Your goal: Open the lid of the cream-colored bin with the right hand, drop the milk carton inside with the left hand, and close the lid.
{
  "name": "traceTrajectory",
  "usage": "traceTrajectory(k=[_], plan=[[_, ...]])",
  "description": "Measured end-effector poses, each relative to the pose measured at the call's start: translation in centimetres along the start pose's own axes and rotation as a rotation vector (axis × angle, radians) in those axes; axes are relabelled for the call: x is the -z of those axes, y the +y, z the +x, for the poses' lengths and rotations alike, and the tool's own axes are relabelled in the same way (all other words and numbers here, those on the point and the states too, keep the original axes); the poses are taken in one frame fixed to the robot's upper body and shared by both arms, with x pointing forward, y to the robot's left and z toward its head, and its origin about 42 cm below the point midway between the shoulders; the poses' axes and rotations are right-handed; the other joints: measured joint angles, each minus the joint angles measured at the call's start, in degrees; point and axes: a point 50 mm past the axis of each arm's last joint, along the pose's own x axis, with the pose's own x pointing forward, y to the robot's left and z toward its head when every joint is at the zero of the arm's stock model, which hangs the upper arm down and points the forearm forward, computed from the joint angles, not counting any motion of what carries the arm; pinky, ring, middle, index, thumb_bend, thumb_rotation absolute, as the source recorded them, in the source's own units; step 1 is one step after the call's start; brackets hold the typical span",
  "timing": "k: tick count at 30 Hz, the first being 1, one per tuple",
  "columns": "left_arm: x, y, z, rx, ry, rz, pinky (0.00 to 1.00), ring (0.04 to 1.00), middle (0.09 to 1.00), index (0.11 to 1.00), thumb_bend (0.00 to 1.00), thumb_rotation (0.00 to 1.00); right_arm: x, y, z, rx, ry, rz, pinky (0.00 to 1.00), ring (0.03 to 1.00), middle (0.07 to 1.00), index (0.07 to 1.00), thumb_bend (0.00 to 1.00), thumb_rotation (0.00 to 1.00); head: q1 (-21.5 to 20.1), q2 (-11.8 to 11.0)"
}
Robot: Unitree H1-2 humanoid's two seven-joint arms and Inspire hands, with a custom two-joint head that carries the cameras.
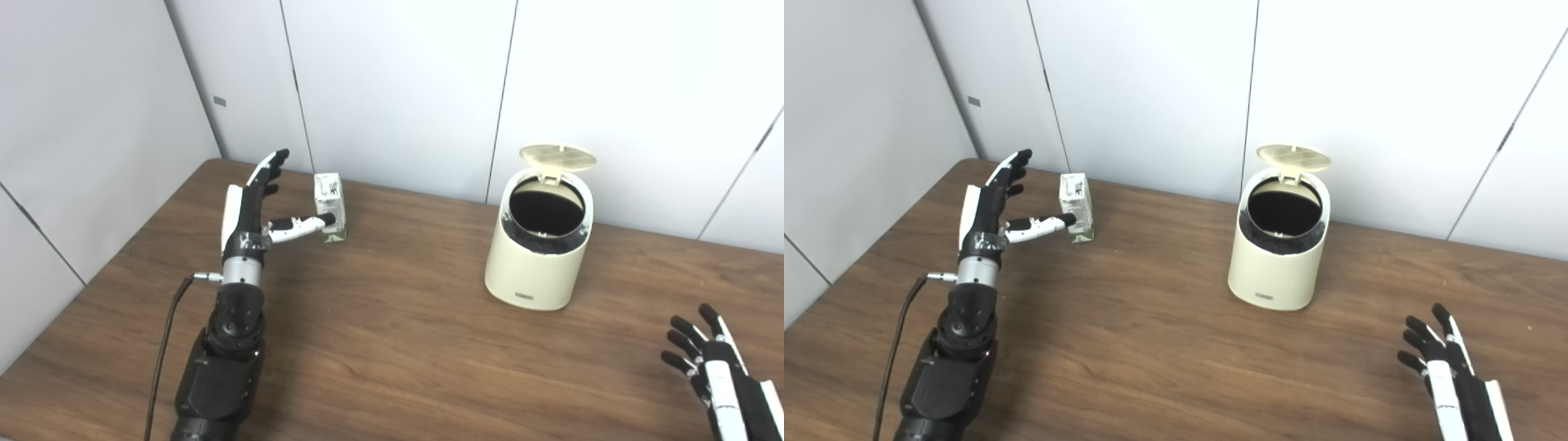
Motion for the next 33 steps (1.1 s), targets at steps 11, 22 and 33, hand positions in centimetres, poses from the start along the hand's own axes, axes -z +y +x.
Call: traceTrajectory(k=[11, 22, 33], plan=[[-0.5, -0.7, 3.2, 0.155, 0.06, 0.133, 0.81, 0.894, 0.934, 0.937, 0.97, 0.0, -0.3, 0.6, -0.4, -0.012, 0.038, -0.029, 0.78, 0.868, 0.867, 0.968, 0.41, 0.97, 0.18, 0.44], [-1.4, -1.1, 6.8, 0.303, 0.102, 0.293, 0.76, 0.853, 0.903, 0.909, 0.96, 0.0, -1.2, 1.1, -0.9, -0.011, 0.036, -0.042, 0.78, 0.87, 0.868, 0.982, 0.3, 1.0, 0.0, 0.88], [-1.3, -1.4, 8.2, 0.345, 0.132, 0.417, 0.56, 0.633, 0.684, 0.706, 0.86, 0.0, -1.5, 1.4, -1.1, -0.011, 0.033, -0.032, 0.78, 0.856, 0.84, 0.972, 0.32, 1.0, -0.44, 1.06]])
